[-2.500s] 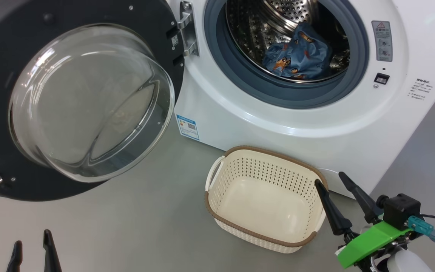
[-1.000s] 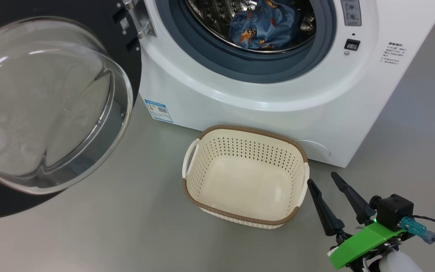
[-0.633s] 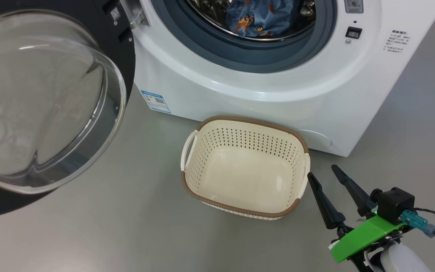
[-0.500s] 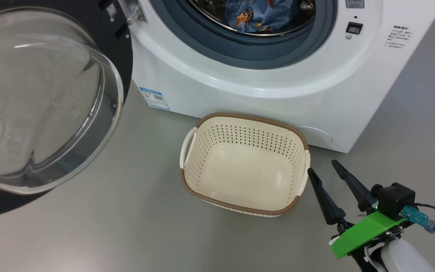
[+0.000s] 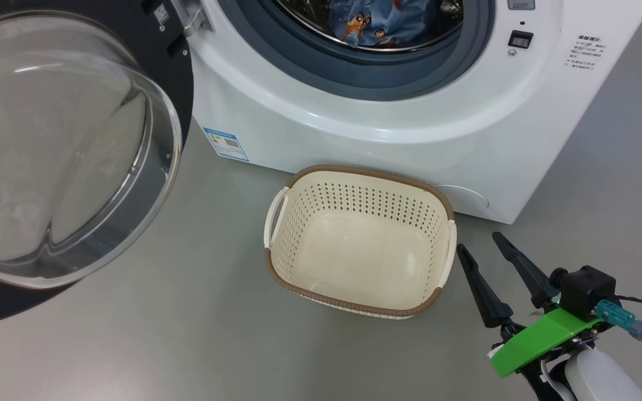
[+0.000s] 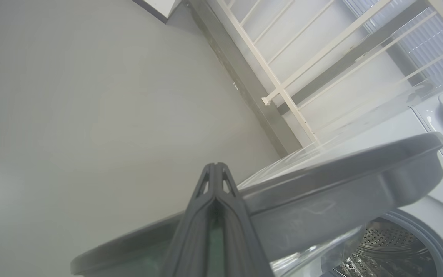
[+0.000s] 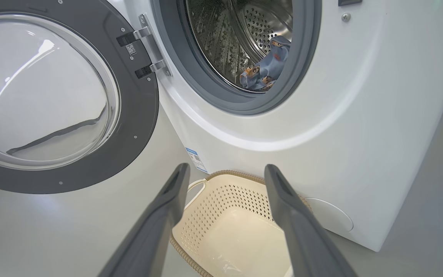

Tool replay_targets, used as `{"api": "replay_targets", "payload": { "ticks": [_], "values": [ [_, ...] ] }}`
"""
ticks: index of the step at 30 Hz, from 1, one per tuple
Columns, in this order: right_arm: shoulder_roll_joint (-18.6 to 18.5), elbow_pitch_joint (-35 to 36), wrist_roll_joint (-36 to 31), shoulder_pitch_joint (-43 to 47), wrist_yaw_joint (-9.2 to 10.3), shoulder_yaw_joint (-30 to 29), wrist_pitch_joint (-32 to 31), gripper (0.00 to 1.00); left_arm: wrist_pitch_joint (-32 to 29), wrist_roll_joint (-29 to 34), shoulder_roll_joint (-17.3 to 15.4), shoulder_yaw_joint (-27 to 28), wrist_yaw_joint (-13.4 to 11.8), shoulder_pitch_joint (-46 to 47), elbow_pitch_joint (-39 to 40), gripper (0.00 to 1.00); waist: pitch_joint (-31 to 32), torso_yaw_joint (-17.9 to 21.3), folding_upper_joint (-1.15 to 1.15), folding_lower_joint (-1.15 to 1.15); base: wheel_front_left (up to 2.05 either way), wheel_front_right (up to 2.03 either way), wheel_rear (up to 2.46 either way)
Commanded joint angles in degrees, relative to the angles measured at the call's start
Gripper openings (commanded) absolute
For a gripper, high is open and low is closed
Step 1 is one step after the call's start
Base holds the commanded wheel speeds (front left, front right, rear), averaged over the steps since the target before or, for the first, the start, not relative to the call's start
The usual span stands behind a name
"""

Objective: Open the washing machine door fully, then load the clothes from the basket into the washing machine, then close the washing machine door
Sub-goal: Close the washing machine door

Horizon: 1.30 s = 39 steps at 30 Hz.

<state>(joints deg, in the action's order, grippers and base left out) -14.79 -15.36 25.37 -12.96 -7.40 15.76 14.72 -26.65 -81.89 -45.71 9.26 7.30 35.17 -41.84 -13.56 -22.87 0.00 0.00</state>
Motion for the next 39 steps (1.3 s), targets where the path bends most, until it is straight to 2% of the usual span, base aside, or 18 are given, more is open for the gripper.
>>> {"api": "replay_targets", "payload": {
  "ticks": [1, 19, 39],
  "values": [
    [0.1, 1.2, 0.0, -0.7, -0.09, 1.0, 0.3, 1.0, -1.6, -1.3, -3.6, 0.9, 0.2, 0.4, 2.2, 0.0, 0.1, -0.1, 0.0, 0.0, 0.0, 0.0, 0.0],
    [1.2, 1.0, 0.3, 0.6, -0.09, 0.3, 0.3, 1.0, -12.6, -5.8, -3.6, -2.7, 0.2, -5.4, 11.8, 0.0, 3.5, -0.7, 0.0, 0.0, 0.0, 0.0, 0.0],
    [1.7, 1.4, 0.8, 4.5, -0.09, -0.5, 0.3, 1.0, -23.3, -10.9, -3.9, -4.1, 0.2, -13.1, 29.8, 0.0, 8.7, -0.2, 0.0, 0.0, 0.0, 0.0, 0.0]
  ]
}}
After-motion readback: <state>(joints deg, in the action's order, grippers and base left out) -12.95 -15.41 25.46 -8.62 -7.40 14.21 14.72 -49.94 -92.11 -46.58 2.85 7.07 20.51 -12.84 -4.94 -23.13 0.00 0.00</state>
